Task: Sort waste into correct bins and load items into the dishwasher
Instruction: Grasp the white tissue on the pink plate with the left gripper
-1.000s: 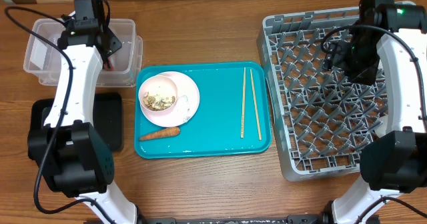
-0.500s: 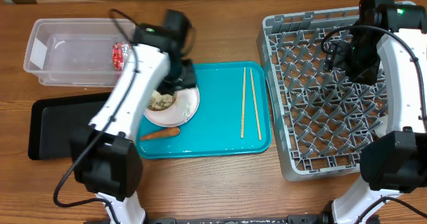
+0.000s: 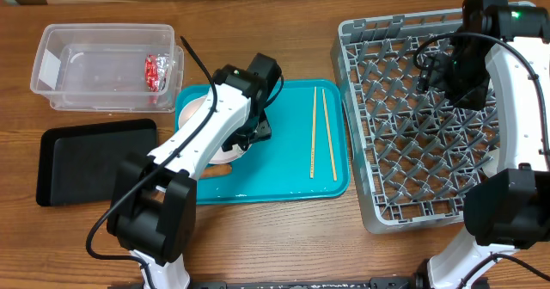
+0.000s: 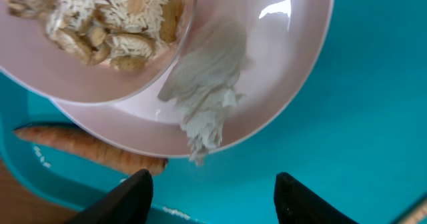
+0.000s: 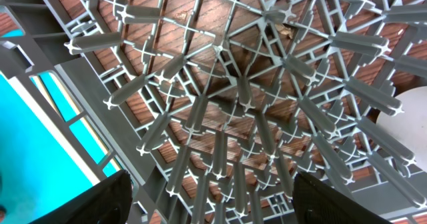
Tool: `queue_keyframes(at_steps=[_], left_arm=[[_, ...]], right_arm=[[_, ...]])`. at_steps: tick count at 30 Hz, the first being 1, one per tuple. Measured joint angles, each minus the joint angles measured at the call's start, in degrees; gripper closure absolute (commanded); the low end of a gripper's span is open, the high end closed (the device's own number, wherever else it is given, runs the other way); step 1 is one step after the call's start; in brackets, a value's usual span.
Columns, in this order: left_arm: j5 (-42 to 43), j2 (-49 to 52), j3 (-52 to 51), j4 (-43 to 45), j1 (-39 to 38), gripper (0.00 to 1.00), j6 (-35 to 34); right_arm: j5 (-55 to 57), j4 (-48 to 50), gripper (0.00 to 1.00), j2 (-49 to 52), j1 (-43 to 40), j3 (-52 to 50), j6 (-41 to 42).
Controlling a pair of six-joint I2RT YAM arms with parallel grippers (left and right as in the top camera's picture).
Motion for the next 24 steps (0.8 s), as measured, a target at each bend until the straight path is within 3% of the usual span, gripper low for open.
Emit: queue_keyframes(at_steps=[10, 14, 17, 24], left_arm=[[-3.1, 0.0, -7.3, 7.9, 0.0, 0.45, -0.4], [-4.3, 0.0, -7.8, 9.5, 0.0, 0.73, -0.7], [-4.8, 0.0, -7.8, 9.9, 0.0, 0.83, -1.0], [-4.9, 0.0, -7.9, 10.3, 0.0, 0.83, -1.3]], right_arm=[[0.0, 0.0, 0.21, 0.0, 0.0, 0.0, 0.0], [0.0, 0.0, 0.21, 0.0, 0.0, 0.0, 0.0], [0.0, 0.0, 0.21, 0.0, 0.0, 0.0, 0.0], [0.0, -0.1, 0.21, 0.0, 0.0, 0.0, 0.0]])
